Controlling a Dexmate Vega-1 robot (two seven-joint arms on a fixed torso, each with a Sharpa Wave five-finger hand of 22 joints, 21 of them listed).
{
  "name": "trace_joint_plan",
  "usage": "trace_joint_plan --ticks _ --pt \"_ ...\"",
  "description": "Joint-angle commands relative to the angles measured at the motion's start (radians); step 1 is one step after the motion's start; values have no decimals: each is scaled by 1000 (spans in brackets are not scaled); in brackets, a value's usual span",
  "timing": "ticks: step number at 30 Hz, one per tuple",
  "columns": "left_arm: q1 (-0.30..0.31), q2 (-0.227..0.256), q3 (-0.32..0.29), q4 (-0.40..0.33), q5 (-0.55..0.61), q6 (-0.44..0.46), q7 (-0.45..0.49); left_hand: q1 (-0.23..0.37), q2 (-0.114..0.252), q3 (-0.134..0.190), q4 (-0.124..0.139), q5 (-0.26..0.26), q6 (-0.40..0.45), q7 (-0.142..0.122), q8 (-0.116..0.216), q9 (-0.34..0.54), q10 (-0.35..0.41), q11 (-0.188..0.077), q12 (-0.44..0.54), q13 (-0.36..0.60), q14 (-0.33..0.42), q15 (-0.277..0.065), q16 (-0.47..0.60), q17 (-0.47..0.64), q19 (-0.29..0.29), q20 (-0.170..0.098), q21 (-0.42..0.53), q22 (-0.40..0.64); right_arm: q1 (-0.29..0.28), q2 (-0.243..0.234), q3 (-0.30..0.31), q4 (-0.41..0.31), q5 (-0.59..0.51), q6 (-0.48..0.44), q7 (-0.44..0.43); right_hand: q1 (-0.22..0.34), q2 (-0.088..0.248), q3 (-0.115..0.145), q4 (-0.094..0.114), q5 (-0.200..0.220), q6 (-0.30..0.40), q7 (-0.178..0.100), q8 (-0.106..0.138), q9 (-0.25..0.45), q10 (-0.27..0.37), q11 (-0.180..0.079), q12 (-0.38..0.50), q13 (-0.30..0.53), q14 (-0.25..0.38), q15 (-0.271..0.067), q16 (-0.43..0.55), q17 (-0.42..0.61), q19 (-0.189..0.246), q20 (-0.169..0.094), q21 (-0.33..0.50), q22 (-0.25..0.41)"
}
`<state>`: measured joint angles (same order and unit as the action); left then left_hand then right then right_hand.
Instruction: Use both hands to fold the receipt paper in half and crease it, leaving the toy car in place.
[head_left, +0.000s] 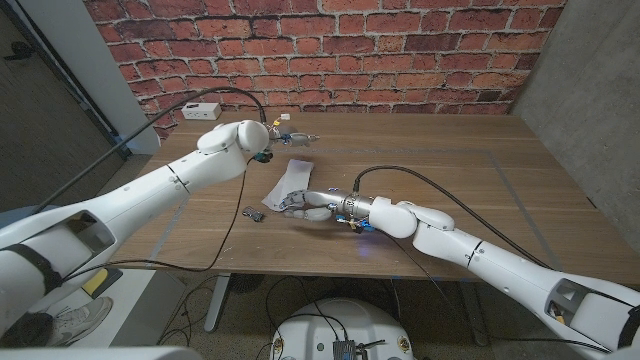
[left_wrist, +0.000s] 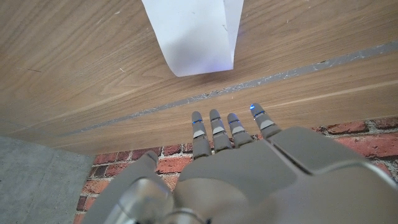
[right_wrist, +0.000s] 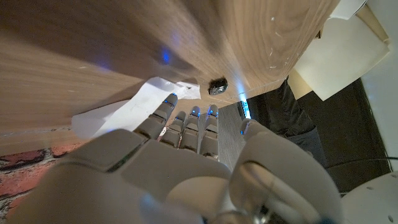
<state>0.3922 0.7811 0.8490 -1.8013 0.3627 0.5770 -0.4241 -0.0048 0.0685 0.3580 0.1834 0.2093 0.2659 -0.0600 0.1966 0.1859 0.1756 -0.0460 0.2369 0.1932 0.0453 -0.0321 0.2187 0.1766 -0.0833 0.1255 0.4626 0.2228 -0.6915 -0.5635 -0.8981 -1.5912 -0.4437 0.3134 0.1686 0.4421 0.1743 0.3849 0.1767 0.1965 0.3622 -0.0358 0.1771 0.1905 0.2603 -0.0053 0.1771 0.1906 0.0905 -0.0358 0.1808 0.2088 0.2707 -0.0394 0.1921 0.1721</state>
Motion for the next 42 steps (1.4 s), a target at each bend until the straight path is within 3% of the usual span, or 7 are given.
trace_joint_plan --ticks 1,17,18,22,26,31,42 --pt "56 22 -51 -16 -61 -74 49 14 115 16 0 1 27 3 10 2 21 3 10 3 26 -3 6 1 19 1 10 0 21 44 -55 28 -156 -68 -52 -19 -6 -5 -7 10 0 -2 4 -1 0 10 6 2 9 -28 6 -1 12 3 6 3" --pt "46 18 -53 13 -87 -116 25 16 98 66 -4 -7 228 75 45 1 184 6 41 1 196 -16 12 1 69 7 24 -17 43 68 -60 79 -195 -97 -193 -21 -12 5 -42 24 26 -4 16 -2 3 14 15 2 37 -21 12 -20 62 18 21 3" --pt "43 18 -50 14 -84 -114 21 15 96 68 -4 -8 240 83 45 1 198 -5 42 1 218 -14 15 1 82 8 29 -17 45 69 -63 80 -195 -98 -188 -20 -13 6 -45 25 26 -4 15 -2 4 14 16 2 41 -20 13 -21 68 21 23 3" --pt "44 22 -46 5 -69 -106 27 13 89 74 -5 -9 308 105 51 2 275 56 54 3 342 2 38 4 144 7 51 -19 63 76 -80 91 -181 -97 -140 -21 -13 10 -49 27 25 -5 15 -2 9 13 19 1 76 -16 23 -22 106 20 35 3" --pt "54 31 -44 -22 -39 -87 46 15 84 79 -7 -10 348 116 50 3 326 12 56 5 399 7 39 5 232 2 85 -18 83 76 -99 122 -153 -38 -107 -21 -8 23 -59 29 28 -7 16 -2 42 12 28 1 161 -28 41 -23 209 18 65 6" --pt "51 32 -34 -38 -8 -48 33 17 75 81 -11 -9 431 132 58 4 408 71 62 7 541 1 65 7 371 -31 146 -10 80 69 -86 120 -127 32 -138 -6 -6 46 -76 33 43 -6 18 -2 54 9 27 1 235 -19 50 -23 282 45 86 9" --pt "-12 -23 39 33 21 123 -70 19 60 78 -14 -3 221 143 -27 3 299 104 -14 6 452 43 -6 4 386 -21 155 -11 57 59 -25 70 -78 140 -197 29 -7 83 -114 37 66 -10 20 -4 76 7 27 0 347 -27 72 -20 311 85 90 11"
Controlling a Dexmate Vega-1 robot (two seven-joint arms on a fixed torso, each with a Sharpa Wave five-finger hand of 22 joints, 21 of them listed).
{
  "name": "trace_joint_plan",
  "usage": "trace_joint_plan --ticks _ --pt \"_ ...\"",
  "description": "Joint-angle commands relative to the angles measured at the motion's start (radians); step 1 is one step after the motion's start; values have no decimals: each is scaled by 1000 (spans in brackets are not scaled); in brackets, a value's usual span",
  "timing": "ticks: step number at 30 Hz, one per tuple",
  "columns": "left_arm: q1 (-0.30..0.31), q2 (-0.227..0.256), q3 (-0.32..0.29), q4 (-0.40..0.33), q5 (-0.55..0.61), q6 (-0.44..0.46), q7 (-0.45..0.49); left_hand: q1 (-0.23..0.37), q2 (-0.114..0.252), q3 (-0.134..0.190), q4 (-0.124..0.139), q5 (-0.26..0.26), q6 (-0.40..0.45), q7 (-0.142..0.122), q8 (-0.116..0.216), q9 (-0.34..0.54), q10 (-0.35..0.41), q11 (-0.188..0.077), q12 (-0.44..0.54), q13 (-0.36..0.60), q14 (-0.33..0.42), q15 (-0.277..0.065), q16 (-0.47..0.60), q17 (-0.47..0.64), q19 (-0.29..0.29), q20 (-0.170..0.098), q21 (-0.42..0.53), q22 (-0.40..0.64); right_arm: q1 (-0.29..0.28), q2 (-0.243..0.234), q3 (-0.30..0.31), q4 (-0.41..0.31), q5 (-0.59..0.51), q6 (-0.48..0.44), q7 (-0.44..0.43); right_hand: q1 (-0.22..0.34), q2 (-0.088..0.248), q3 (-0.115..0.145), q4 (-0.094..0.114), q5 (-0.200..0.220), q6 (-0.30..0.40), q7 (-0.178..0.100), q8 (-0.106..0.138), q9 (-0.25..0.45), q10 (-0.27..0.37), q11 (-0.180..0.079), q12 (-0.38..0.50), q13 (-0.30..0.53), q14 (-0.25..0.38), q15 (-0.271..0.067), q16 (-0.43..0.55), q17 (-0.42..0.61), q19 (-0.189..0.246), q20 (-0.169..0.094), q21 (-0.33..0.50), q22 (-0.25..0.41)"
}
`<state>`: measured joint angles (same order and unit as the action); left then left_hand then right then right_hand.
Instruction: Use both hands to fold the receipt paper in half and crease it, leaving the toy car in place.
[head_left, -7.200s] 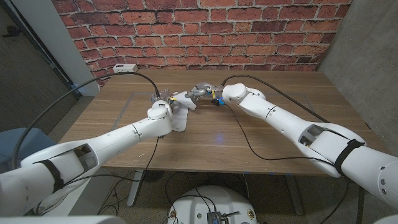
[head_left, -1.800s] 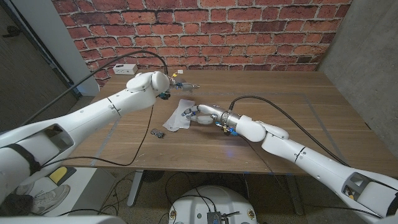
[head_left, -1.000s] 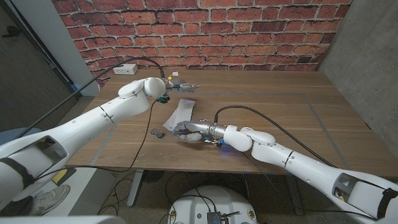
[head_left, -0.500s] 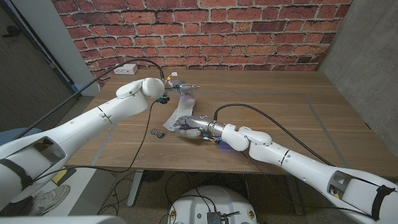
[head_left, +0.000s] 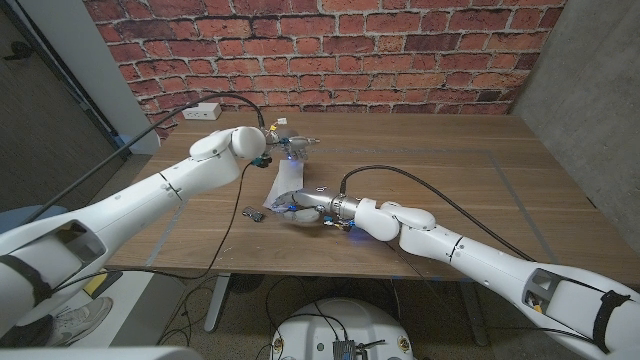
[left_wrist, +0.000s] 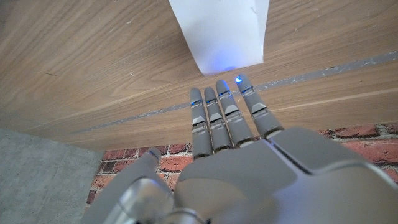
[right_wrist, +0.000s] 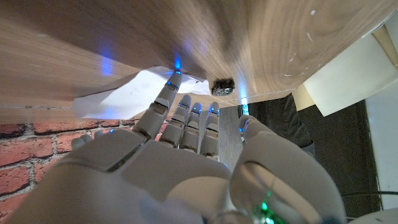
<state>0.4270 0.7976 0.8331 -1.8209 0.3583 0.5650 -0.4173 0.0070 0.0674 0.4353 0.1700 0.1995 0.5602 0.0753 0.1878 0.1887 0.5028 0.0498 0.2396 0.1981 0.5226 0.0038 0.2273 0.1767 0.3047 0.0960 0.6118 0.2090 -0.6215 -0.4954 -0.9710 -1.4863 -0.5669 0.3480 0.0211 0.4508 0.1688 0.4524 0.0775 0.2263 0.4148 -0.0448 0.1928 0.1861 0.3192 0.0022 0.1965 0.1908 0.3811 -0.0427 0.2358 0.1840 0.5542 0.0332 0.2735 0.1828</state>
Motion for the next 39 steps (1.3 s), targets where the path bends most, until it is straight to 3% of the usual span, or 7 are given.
trace_joint_plan --ticks 1,6,11,15,24,29,39 --pt "-53 -43 60 60 21 146 -85 7 60 0 -2 7 -90 10 -19 0 -37 9 -21 1 -35 11 -20 3 -2 8 6 2 -16 -9 55 -39 47 109 -57 23 -2 18 -16 7 17 1 6 1 19 0 7 0 64 -20 19 5 31 15 9 1" --pt "-64 -51 72 82 -3 165 -86 8 51 -5 -4 9 -207 0 -26 -3 -35 29 -26 0 -32 23 -23 3 15 15 11 -1 -14 -3 72 -40 49 105 -48 29 0 25 -24 5 22 -2 5 0 25 -4 7 0 75 -28 20 10 61 20 19 2" --pt "-55 -54 81 76 1 191 -38 8 45 -9 -5 12 -261 32 -24 -5 -48 46 -34 -1 -30 32 -25 3 25 15 12 -3 -26 -4 79 -44 24 103 -69 33 1 27 -29 2 31 -4 7 0 37 -9 9 0 74 -34 19 15 55 16 15 2" --pt "-56 -58 81 92 -12 220 -20 5 40 -16 -3 19 -355 30 -26 -5 -89 41 -48 -3 -55 36 -35 3 20 15 6 -6 -28 -17 74 -67 11 90 -37 38 6 36 -41 -14 201 37 52 2 209 36 56 4 180 -30 58 30 109 2 34 6" --pt "-53 -74 56 165 -105 183 14 -3 30 -37 3 32 -471 21 -24 -5 -158 19 -57 -3 -132 21 -49 4 -25 23 -19 -9 -53 -36 82 -103 -11 106 -43 60 7 57 -63 -14 208 34 42 1 214 30 46 4 180 -28 50 27 119 -4 37 6" --pt "-27 -76 -13 219 -239 105 20 -6 29 -51 6 41 -492 70 -8 -4 -180 7 -53 -3 -154 19 -46 4 -53 30 -33 -10 -63 -43 93 -114 -14 96 -42 62 5 60 -66 -17 194 28 30 1 204 31 36 4 156 -23 38 29 103 -7 30 5" --pt "71 -7 -103 92 -301 -52 178 -7 30 -81 8 55 -313 -31 48 -1 -169 1 -33 -1 -164 13 -36 5 -101 52 -60 -10 -71 -47 106 -114 -18 100 -53 60 5 60 -67 -19 187 23 22 1 201 24 30 4 149 -24 35 33 91 -2 25 5"
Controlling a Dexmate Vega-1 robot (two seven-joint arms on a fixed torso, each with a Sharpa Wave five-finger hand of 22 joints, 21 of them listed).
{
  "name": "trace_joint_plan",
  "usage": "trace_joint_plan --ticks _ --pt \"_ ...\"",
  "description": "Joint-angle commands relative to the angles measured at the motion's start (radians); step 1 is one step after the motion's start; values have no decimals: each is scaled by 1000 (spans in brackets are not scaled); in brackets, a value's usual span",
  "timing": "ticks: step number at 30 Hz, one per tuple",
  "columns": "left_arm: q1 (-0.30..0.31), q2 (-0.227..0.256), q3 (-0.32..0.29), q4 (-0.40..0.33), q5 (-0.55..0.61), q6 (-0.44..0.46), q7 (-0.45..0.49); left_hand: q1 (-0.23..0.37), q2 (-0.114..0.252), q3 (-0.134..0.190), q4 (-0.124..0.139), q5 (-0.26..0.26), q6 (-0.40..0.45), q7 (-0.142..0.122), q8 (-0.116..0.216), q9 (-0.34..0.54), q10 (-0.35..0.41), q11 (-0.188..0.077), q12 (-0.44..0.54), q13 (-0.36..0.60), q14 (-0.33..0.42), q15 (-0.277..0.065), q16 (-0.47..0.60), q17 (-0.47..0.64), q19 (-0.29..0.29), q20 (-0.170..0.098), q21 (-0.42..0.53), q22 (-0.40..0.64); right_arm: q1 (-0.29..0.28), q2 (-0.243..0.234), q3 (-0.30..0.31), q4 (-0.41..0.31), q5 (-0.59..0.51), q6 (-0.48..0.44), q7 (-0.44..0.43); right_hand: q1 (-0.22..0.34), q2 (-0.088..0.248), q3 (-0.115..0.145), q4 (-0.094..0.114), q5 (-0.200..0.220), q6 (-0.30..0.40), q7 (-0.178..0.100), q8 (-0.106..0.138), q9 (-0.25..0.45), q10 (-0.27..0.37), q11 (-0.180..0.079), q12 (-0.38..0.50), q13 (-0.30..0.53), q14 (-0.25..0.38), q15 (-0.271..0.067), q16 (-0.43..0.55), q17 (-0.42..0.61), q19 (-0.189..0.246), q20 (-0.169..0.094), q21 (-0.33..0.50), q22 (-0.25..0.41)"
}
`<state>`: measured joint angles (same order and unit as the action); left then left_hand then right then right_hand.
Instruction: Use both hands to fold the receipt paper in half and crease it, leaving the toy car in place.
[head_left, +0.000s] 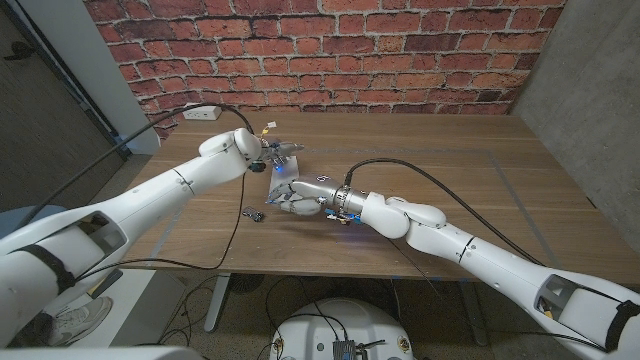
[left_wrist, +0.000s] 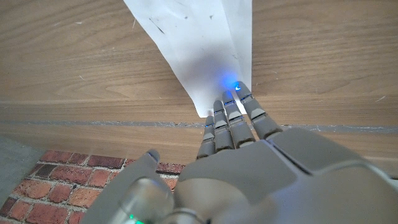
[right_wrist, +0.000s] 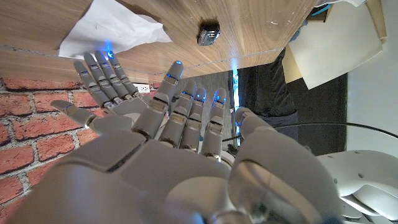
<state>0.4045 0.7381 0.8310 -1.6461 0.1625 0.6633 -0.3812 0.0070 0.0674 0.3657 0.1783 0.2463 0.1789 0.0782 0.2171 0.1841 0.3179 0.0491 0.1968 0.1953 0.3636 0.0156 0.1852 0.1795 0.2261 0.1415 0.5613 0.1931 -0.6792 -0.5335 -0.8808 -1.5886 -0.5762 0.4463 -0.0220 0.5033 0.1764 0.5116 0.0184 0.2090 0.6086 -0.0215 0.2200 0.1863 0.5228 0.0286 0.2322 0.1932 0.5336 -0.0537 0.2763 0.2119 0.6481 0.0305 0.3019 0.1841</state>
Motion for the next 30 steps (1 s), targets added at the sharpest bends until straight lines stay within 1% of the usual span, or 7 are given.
trace_joint_plan --ticks 1,4,8,11,18,23,30 --pt "114 60 -116 -103 -106 -173 175 -7 31 -15 -1 9 97 -44 25 4 20 3 12 2 -5 6 8 3 -33 8 -15 6 -14 -9 17 -12 -7 2 -11 8 -3 1 -8 -1 -7 0 -5 1 -2 -1 -6 2 -3 -12 -6 5 -3 0 -4 4" --pt "163 78 -152 -157 -88 -224 269 -6 34 -26 -1 11 183 -74 45 5 49 -4 24 5 3 11 14 6 -49 11 -24 7 -16 -7 19 -11 -5 6 -15 7 -3 0 -8 -2 -7 0 -6 1 -3 0 -7 2 -2 -13 -5 6 -4 1 -4 4" --pt "202 85 -172 -203 -27 -247 379 0 33 -40 -7 9 313 -67 74 9 99 -9 44 11 41 2 29 10 -55 9 -30 9 -11 -1 18 -2 -2 12 -14 7 -3 0 -8 -2 -7 -1 -8 1 -2 -3 -8 2 0 -13 -4 7 -6 2 -6 4" --pt "202 78 -156 -222 48 -195 423 2 33 -44 -9 8 357 -54 85 11 129 -9 56 15 55 -4 34 12 -47 3 -28 11 -6 5 18 6 2 16 -13 6 -3 0 -8 -3 -7 -2 -8 1 -2 -2 -9 2 0 -11 -4 8 -6 2 -6 4" --pt "108 46 -72 -182 136 -46 306 0 21 -60 -12 2 421 0 97 16 187 -14 81 27 109 -17 52 15 -5 -18 -12 14 8 18 17 35 20 28 -9 5 -3 -1 -7 -4 -10 -4 -11 1 -2 1 -10 2 0 -13 -4 10 -7 3 -6 4" --pt "37 23 -32 -101 118 -41 195 -1 11 -72 -13 0 447 28 98 14 218 -7 92 30 137 -22 60 15 7 -27 -9 14 18 28 16 60 27 39 -16 5 -3 0 -7 -4 -21 -8 -16 1 -4 -2 -12 3 1 -14 -4 10 -6 3 -6 4" --pt "-40 -10 26 -9 122 -48 99 -3 5 -90 -11 0 512 30 106 10 275 -8 107 29 202 -32 76 12 46 -33 3 13 32 41 15 99 40 50 -27 5 -3 1 -8 -4 -40 -10 -25 1 -12 -1 -18 3 -3 -15 -6 11 -8 2 -8 3"
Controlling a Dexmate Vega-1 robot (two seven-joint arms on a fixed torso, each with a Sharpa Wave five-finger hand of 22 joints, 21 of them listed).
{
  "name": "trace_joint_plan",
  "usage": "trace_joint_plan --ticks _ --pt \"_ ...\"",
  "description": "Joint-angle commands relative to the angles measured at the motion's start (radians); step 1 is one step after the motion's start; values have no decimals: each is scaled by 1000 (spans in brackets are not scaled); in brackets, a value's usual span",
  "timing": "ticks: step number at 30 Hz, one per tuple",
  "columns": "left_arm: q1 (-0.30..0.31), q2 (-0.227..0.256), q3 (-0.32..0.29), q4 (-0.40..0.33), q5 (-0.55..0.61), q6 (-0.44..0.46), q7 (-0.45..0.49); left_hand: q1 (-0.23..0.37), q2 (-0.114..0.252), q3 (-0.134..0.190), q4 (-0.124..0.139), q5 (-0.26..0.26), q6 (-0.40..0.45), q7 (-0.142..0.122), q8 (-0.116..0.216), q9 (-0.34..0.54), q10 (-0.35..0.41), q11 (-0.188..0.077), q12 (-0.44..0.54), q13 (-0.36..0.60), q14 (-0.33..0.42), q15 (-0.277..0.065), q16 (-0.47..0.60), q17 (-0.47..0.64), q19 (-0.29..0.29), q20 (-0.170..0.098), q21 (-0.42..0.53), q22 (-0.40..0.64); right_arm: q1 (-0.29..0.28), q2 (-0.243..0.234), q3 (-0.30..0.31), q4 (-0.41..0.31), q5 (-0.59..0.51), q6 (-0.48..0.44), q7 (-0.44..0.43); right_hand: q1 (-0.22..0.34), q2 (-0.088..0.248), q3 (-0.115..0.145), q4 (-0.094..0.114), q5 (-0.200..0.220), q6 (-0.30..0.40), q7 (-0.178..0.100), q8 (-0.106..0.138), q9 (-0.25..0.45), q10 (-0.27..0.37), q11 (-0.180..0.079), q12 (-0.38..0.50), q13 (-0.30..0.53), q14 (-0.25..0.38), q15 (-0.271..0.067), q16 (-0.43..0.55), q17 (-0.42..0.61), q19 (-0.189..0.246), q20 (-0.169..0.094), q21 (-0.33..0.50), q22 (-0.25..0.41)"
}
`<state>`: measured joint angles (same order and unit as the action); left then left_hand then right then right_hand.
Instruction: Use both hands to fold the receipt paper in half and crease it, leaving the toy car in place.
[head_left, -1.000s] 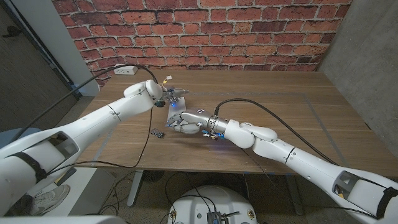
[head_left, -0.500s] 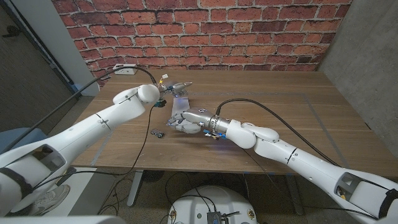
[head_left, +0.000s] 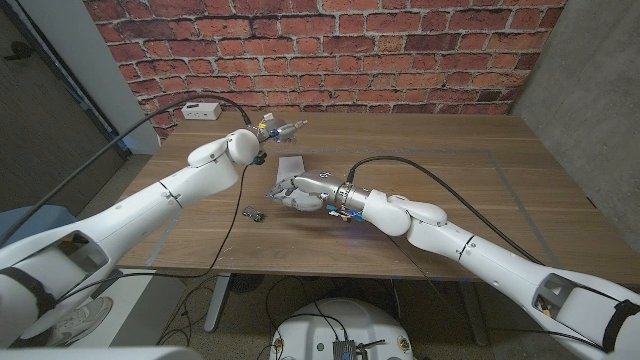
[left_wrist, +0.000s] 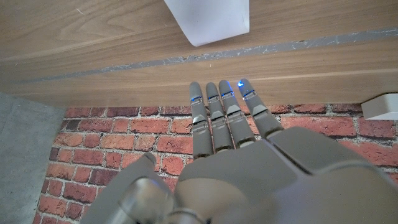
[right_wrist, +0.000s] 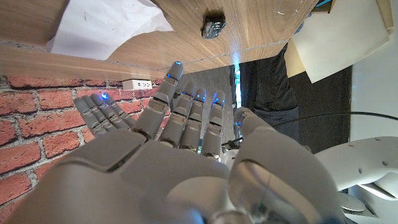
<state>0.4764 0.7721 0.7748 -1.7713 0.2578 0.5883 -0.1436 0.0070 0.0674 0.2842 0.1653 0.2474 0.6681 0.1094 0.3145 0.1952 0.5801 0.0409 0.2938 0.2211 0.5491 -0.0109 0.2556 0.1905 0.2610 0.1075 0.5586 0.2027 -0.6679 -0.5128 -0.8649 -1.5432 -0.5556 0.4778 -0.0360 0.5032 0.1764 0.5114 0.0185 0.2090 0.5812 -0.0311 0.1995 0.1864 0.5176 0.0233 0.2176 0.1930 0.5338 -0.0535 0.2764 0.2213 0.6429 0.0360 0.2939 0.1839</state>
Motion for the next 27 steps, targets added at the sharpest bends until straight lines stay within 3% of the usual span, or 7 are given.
trace_joint_plan --ticks 1,13,27 --pt "-121 -48 90 126 29 28 -151 -3 5 -11 3 0 35 -2 10 -1 20 2 11 2 25 -9 8 1 14 0 6 3 23 22 -1 58 20 20 -14 5 -2 1 -8 -4 -16 -2 -6 1 -9 6 -5 3 -4 -15 -7 3 -4 -4 0 4" --pt "-211 -107 163 273 39 6 -244 -5 -6 -30 2 2 48 5 1 -4 26 9 5 -1 31 -19 1 -2 14 -11 1 0 47 40 -8 106 35 36 -23 4 -4 1 -9 -5 -30 -5 -11 1 -12 1 -8 3 -6 -15 -9 4 -7 -3 -2 4" --pt "-260 -160 224 394 55 -12 -286 -8 -9 -47 5 6 25 7 -22 -6 6 6 -11 -4 12 -20 -15 -4 7 -19 -6 -1 59 49 -13 133 52 43 -24 0 -4 0 -6 -6 -38 -6 -12 2 -12 1 -10 4 -6 -22 -9 6 -8 -4 -3 4"
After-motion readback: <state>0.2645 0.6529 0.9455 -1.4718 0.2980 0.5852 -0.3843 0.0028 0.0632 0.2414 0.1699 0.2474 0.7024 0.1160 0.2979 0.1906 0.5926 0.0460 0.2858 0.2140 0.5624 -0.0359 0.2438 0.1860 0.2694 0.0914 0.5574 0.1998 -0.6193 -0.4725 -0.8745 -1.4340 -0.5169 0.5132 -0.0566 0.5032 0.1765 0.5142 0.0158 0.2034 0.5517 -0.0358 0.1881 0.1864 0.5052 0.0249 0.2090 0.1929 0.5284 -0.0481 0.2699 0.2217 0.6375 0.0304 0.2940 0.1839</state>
